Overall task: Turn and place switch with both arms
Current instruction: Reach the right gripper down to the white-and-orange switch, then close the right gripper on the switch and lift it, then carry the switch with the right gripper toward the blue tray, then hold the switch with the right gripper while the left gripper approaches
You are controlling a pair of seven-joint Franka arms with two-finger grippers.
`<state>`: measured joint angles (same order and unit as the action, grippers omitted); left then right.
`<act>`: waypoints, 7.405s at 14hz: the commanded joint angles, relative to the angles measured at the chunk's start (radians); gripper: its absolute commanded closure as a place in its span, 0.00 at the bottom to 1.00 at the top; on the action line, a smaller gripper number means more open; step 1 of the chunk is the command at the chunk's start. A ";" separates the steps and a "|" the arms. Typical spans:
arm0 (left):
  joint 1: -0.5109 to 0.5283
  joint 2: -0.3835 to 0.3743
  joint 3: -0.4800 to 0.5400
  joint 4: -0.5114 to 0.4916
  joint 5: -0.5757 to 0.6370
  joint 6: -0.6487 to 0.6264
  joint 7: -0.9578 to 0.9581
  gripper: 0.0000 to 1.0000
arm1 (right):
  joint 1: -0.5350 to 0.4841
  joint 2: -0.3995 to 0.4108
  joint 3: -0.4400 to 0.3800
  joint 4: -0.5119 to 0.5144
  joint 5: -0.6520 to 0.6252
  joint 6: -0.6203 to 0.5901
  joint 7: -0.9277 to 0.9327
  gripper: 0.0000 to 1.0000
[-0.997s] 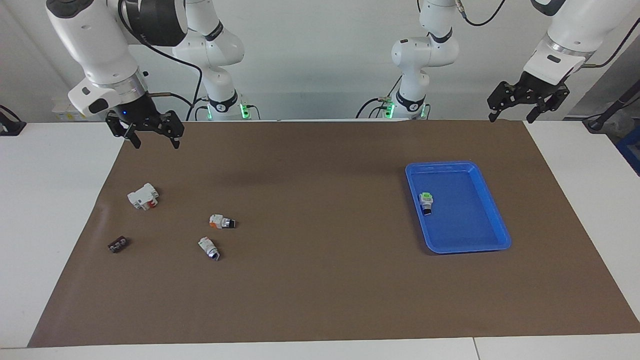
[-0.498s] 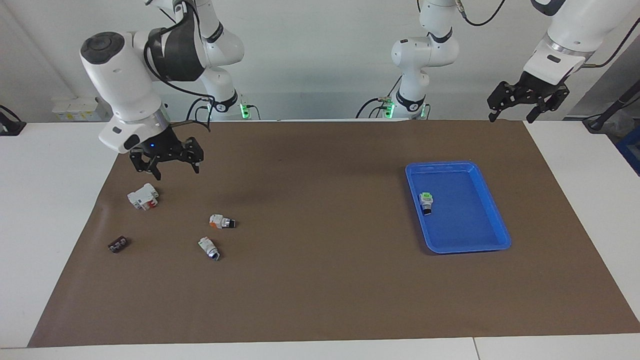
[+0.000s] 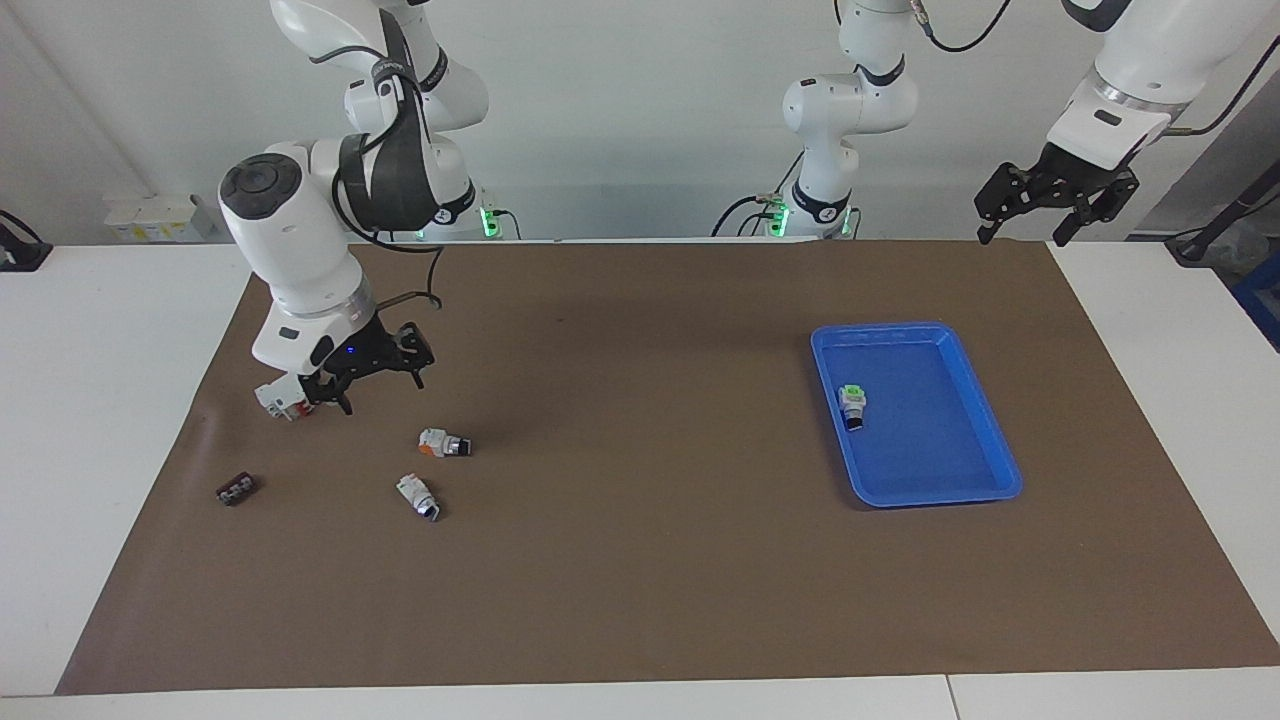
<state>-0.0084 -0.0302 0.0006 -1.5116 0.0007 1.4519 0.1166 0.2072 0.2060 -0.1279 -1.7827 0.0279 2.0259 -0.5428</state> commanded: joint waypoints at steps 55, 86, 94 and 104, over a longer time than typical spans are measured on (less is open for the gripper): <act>0.005 -0.030 -0.002 -0.035 -0.005 0.010 -0.009 0.00 | 0.046 0.078 0.338 -0.040 0.587 0.290 -0.761 1.00; -0.005 -0.083 -0.016 -0.168 -0.408 0.159 -0.136 0.07 | 0.267 0.069 0.470 0.031 0.627 0.682 -0.638 1.00; -0.015 -0.162 -0.018 -0.383 -0.648 0.357 -0.300 0.27 | 0.268 0.069 0.470 0.032 0.629 0.682 -0.637 1.00; -0.073 -0.160 -0.022 -0.443 -0.738 0.420 -0.479 0.38 | 0.267 0.069 0.470 0.032 0.630 0.682 -0.637 1.00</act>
<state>-0.0677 -0.1595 -0.0297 -1.8997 -0.7028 1.8345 -0.3503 0.4774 0.2748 0.3362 -1.7553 0.6453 2.6937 -1.1940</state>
